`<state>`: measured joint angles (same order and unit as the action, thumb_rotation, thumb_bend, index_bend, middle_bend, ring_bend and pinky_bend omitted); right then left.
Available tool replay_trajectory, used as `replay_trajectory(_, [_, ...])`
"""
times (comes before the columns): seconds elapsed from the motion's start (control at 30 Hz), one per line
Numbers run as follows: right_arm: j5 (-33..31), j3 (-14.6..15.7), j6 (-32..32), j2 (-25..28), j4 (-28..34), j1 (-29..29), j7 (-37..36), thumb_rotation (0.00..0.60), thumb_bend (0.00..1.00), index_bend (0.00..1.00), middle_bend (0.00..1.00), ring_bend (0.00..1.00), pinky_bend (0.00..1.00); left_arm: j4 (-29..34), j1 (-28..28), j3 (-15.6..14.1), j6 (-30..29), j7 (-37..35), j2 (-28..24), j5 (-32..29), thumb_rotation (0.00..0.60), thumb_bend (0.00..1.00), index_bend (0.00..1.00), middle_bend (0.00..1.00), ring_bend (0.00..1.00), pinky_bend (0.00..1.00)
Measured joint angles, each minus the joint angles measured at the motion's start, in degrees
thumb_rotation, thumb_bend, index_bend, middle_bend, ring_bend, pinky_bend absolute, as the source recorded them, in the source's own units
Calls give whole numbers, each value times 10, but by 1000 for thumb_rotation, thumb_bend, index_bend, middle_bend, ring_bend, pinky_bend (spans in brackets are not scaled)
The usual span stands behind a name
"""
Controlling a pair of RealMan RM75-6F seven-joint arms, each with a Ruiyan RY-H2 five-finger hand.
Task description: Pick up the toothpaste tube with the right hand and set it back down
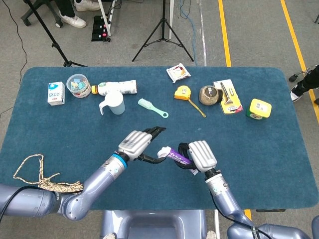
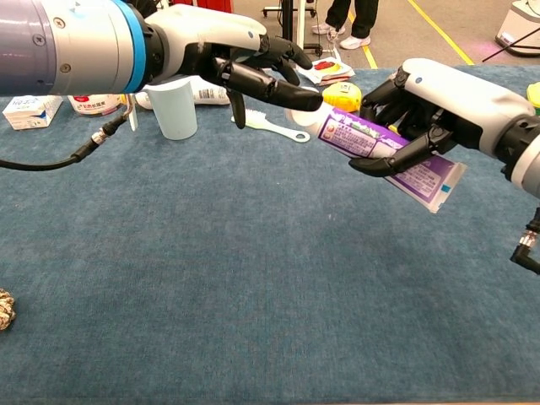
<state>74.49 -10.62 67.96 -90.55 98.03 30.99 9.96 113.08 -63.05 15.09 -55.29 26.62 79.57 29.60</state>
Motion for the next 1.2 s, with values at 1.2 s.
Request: replay_trajectory(1.2, [43, 19, -31, 51, 6, -13, -187, 600, 437, 802, 923, 1000, 1000, -44, -2, 5, 23, -62, -16, -1, 202, 189, 138, 120, 152, 376])
